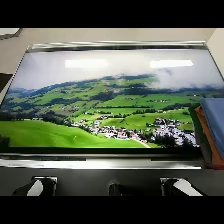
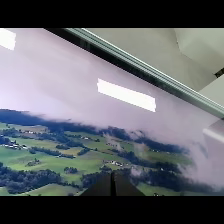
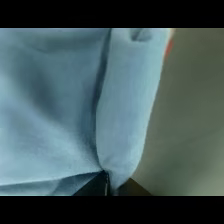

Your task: Fold the shirts.

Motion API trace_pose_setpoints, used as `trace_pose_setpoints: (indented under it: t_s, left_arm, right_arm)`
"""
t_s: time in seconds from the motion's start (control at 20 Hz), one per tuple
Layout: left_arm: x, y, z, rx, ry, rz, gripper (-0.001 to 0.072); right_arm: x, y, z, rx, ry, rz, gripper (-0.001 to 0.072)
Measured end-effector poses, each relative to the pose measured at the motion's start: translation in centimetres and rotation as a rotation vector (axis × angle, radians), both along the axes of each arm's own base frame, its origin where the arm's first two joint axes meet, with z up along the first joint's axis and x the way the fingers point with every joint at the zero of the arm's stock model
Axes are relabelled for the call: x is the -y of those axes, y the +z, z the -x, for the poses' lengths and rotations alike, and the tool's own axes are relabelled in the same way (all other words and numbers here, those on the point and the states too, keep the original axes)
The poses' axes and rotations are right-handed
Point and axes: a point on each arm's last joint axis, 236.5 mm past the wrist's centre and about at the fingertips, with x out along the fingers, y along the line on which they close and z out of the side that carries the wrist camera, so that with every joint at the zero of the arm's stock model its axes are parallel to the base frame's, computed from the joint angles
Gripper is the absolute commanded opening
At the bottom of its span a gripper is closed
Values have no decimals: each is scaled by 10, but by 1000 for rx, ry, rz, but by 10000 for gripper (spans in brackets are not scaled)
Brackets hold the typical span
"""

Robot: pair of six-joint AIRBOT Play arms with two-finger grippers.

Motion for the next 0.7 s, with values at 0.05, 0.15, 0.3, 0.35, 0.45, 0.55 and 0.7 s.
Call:
trace_pose_setpoints:
  t_s: [0.05,0.15,0.3,0.35,0.45,0.55,0.7]
  left_arm:
    - [3,-1,-1,-1,-9,1,26]
    - [6,-2,-2,-3,-17,2,25]
    - [3,8,-11,33,-1,-24,22]
    - [0,11,-17,39,7,-70,22]
    - [-5,4,-34,-13,21,-196,23]
    - [-15,-22,-52,-140,40,-383,31]
    - [-15,-81,-67,-369,32,-617,685]
  right_arm:
    - [3,-3,3,-13,1,13,496]
    - [13,-2,2,-8,10,52,663]
    - [38,30,-38,142,88,190,655]
    - [48,54,-66,227,143,277,654]
    - [49,112,-135,404,288,453,654]
    - [8,160,-211,576,470,555,656]
    - [-105,163,-295,704,733,465,667]
